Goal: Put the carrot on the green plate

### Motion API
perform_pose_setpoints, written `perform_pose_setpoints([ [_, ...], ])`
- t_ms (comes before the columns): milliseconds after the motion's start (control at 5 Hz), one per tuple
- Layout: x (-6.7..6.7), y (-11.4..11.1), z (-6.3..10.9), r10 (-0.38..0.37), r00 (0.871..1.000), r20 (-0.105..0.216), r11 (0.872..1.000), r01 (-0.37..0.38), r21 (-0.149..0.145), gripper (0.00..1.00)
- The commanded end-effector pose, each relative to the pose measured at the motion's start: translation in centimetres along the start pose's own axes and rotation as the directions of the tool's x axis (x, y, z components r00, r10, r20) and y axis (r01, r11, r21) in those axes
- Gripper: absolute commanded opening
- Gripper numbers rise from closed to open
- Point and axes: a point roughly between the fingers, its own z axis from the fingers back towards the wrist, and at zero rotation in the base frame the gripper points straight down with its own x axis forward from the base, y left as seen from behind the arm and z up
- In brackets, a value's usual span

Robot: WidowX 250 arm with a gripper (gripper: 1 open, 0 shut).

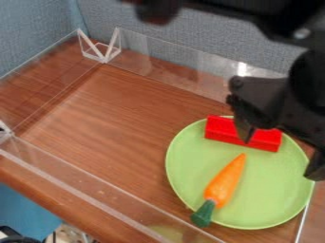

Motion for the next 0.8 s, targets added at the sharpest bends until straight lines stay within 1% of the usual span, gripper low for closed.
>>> perform_pose_setpoints([
  [0, 1.1, -0.8, 1.2, -0.025, 0.999, 0.036, 0.999, 0.026, -0.034, 1.0],
  [200, 1.1, -1.2, 1.2, -0.067, 0.997, 0.043, 0.997, 0.069, -0.043, 1.0],
  [400, 0.8, -2.1, 0.6, -0.114, 0.993, 0.041, 0.991, 0.116, -0.061, 1.0],
  [600, 0.3, -3.3, -0.5, -0.159, 0.987, 0.029, 0.983, 0.161, -0.092, 0.0],
])
